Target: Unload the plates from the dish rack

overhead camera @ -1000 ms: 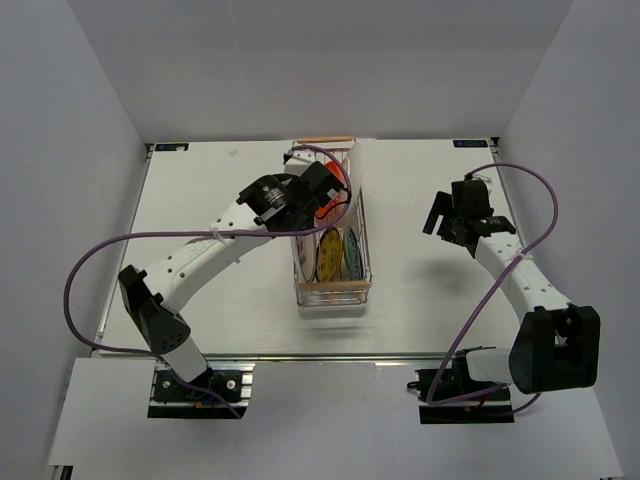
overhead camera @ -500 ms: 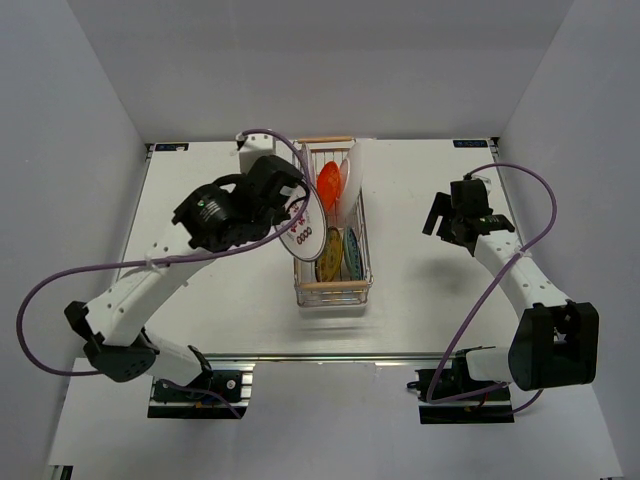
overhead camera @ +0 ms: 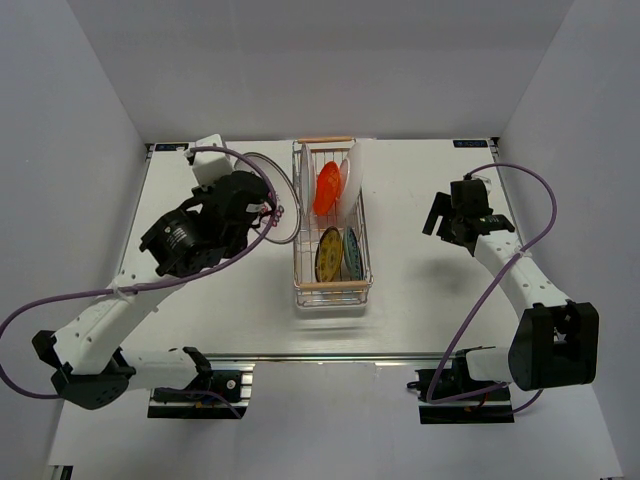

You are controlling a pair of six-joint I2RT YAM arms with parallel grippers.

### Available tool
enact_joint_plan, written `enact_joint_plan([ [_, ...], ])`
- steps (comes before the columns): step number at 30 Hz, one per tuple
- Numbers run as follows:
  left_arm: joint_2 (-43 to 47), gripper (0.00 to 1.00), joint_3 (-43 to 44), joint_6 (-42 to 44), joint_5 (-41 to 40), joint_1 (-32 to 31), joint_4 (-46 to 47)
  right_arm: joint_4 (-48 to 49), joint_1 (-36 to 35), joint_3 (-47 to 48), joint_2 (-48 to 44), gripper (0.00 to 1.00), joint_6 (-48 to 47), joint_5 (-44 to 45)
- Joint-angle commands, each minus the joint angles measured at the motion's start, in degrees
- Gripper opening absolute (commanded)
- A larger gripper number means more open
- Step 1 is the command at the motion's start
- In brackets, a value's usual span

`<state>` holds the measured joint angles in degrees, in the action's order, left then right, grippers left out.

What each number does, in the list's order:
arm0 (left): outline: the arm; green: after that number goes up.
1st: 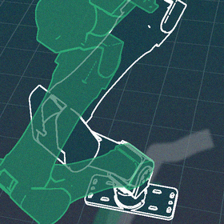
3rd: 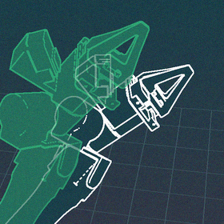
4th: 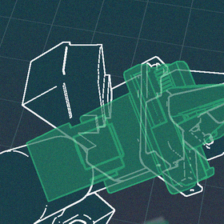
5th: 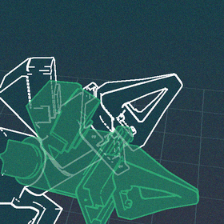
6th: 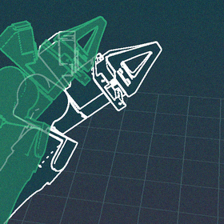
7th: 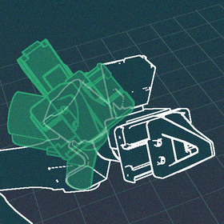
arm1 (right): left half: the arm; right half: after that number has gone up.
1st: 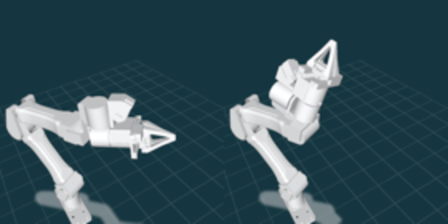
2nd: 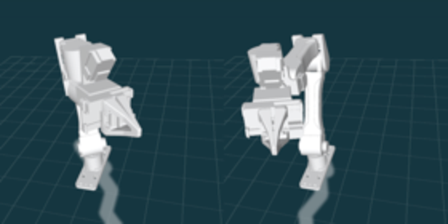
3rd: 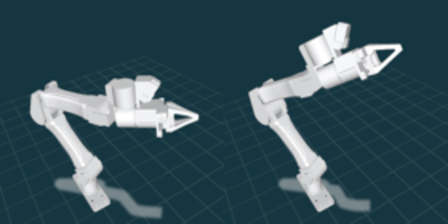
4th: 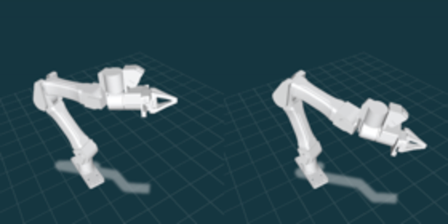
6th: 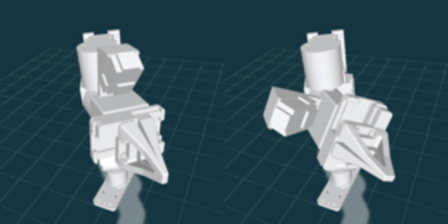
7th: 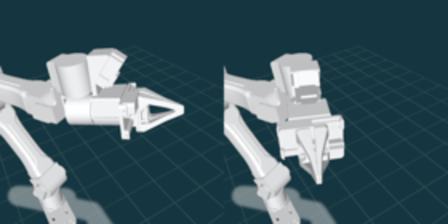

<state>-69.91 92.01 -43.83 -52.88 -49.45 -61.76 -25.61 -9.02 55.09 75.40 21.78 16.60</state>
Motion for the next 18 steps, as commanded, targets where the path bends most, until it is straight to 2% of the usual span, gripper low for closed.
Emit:
enact_joint_plan([
  [1,2.3,0.00,-2.6,-2.7,-9.0,1.5,8.9,0.6,0.1,2.0,-0.6,0.89,-0.9,0.7],
  [3,3.1,0.00,-4.4,-2.0,-10.3,3.7,11.3,0.6,0.1,2.0,-0.6,0.89,-0.9,0.5],
  [5,2.9,0.00,-6.9,0.2,-7.9,5.4,14.7,0.6,0.2,2.0,-0.5,0.89,-0.9,0.5],
  [10,-1.0,0.00,-11.4,-0.5,-4.2,14.2,17.4,0.4,0.1,2.0,-0.9,0.89,-0.8,0.3],
  [15,-2.9,0.00,-17.6,0.2,4.7,23.3,24.4,1.1,0.1,1.5,-1.0,0.89,-0.9,-0.7],
  [17,-2.9,0.00,-22.8,-0.5,7.9,28.7,28.7,1.4,0.1,1.6,-1.0,0.89,-1.6,-1.1],
  [18,-2.9,0.00,-24.2,-0.5,9.4,28.7,29.8,1.4,0.1,1.6,-1.0,0.89,-1.6,-1.3],
])
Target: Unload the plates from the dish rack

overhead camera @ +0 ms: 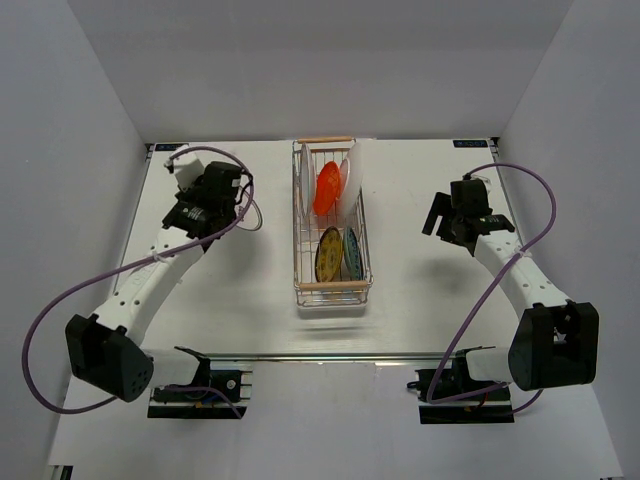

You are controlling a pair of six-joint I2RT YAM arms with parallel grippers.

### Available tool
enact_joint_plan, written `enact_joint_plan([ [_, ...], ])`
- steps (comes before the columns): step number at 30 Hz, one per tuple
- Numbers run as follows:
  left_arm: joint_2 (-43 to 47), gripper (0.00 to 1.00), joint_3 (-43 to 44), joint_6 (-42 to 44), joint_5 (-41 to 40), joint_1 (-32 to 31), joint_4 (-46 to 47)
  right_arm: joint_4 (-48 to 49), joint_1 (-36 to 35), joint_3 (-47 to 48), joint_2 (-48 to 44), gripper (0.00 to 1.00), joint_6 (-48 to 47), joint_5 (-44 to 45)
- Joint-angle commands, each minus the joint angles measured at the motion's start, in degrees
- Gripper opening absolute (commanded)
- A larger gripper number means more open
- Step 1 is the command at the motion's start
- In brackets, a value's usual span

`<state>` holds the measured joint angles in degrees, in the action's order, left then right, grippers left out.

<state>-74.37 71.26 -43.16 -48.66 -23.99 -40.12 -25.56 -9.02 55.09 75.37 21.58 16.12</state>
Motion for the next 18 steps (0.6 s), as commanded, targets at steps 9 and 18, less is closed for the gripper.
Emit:
enact_joint_plan([
  [9,4.8,0.00,-20.5,-5.1,15.9,15.6,20.5,4.2,0.0,-0.2,-2.1,0.89,-0.2,-2.8],
  [18,6.6,0.00,-31.8,-10.5,21.2,20.6,24.0,6.1,0.1,-1.0,-2.6,0.89,-0.1,-5.7],
])
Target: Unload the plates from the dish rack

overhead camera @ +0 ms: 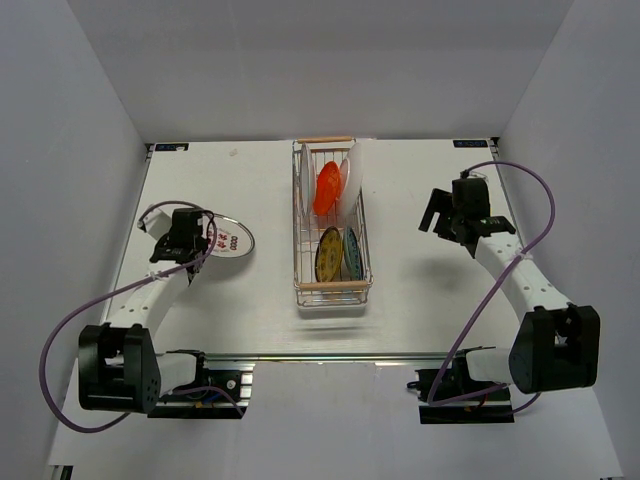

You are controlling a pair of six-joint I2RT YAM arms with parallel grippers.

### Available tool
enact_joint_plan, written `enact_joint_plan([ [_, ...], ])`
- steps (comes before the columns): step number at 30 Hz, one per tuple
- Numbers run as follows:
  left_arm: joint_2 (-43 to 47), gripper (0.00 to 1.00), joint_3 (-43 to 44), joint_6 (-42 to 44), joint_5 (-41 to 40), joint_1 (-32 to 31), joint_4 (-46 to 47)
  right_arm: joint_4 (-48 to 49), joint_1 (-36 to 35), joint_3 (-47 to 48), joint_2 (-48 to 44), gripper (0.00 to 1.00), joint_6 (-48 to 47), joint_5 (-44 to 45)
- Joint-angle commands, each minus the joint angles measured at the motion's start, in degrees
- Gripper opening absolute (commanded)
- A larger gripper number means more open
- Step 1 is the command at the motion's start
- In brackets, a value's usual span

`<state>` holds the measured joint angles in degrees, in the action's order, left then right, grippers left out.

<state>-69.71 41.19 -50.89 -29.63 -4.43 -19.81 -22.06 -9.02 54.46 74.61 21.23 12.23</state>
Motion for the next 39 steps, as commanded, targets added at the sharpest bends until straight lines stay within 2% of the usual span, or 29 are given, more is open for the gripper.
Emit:
enact_joint_plan([
  [1,2.2,0.05,-3.2,-3.0,2.6,1.1,4.0,2.6,-0.2,-0.2,-2.0,0.89,0.3,-2.1],
  [3,2.0,0.10,-4.2,-4.1,3.1,1.1,3.8,3.3,-0.2,-0.6,-3.1,0.89,0.4,-3.9],
  [4,1.9,0.17,-4.9,-4.6,3.1,1.6,3.6,4.0,-0.2,-1.0,-3.9,0.89,0.2,-4.7],
  [7,1.0,0.25,-5.9,-6.1,3.3,1.6,2.2,5.2,-0.4,-2.3,-7.4,0.89,-0.5,-8.0],
  [13,-0.6,0.29,-8.0,-7.5,3.6,1.6,0.7,0.7,-3.2,1.3,-9.4,0.89,-3.0,-16.3],
  [18,-1.5,0.36,-10.0,-8.8,4.4,1.6,1.0,-1.2,-7.8,4.6,-8.9,0.89,-4.2,-18.1],
  [19,-1.6,0.37,-10.2,-8.8,4.3,1.6,1.0,-2.8,-10.0,5.5,-8.5,0.89,-4.6,-17.5],
  [21,-1.6,0.47,-10.3,-8.9,3.7,1.6,0.3,-3.9,-12.7,8.0,-7.6,0.89,-4.8,-16.5],
  [24,-1.1,0.52,-10.8,-8.8,3.3,1.6,0.1,-5.5,-16.0,10.8,-6.7,0.89,-4.6,-15.7],
  [29,-0.9,0.68,-11.0,-8.6,2.4,1.6,-0.6,-9.5,-23.1,14.4,-5.0,0.89,-4.8,-13.7],
  [34,1.5,0.98,-8.9,-8.0,2.3,1.6,-3.9,-11.4,-28.9,18.4,-1.8,0.89,-4.6,-10.3],
  [36,4.0,0.98,-7.3,-6.0,3.3,1.6,-5.1,-13.0,-31.6,20.0,0.6,0.89,-4.4,-8.0],
  [38,5.5,0.98,-2.8,0.1,7.8,1.6,-7.0,-14.5,-33.7,23.2,3.3,0.89,-4.4,-6.1],
  [39,6.3,0.98,-0.4,0.8,8.2,1.6,-11.9,-15.4,-35.2,24.1,4.3,0.89,-4.4,-4.2],
])
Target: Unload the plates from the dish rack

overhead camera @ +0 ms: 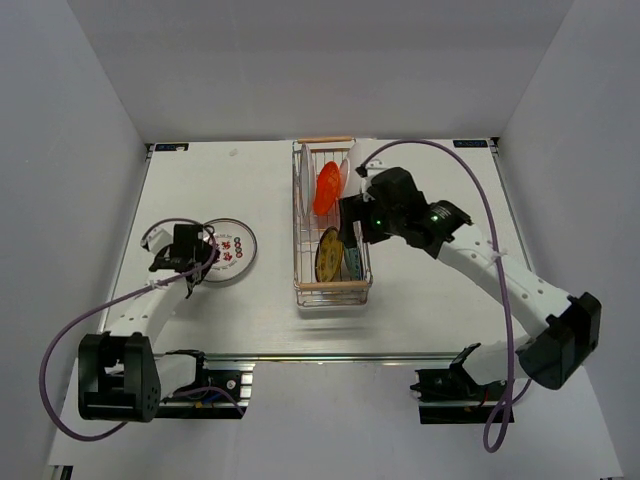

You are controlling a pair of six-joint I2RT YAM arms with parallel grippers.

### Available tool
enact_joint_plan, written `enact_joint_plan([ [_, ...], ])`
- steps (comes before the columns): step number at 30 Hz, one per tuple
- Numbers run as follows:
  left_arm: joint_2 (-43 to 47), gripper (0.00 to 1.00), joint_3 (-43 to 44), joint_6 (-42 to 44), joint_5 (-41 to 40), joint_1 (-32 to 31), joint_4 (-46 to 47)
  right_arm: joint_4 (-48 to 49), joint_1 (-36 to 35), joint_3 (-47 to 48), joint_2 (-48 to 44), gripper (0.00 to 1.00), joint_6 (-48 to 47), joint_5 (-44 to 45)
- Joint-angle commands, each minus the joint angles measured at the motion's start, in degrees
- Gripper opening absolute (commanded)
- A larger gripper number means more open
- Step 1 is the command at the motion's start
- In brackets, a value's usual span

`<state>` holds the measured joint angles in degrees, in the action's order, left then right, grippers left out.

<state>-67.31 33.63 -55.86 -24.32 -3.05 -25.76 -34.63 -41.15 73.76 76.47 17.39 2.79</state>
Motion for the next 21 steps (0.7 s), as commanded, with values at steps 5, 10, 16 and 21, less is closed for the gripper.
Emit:
enact_joint_plan([
  [5,7.9,0.98,16.0,7.5,6.2,-1.1,-14.3,-3.3,-6.7,9.0,6.8,0.89,-0.1,6.8],
  [10,14.6,0.98,15.4,9.0,10.8,-1.1,-12.1,-1.9,-8.9,11.1,9.7,0.89,-0.1,7.0],
  [16,19.1,0.98,15.7,8.6,8.8,-1.1,-15.0,-1.5,-8.9,13.3,14.1,0.89,2.0,8.3],
  [21,19.6,0.98,14.7,8.8,9.3,-1.1,-14.6,-1.7,-8.8,15.7,17.0,0.89,2.6,8.4],
])
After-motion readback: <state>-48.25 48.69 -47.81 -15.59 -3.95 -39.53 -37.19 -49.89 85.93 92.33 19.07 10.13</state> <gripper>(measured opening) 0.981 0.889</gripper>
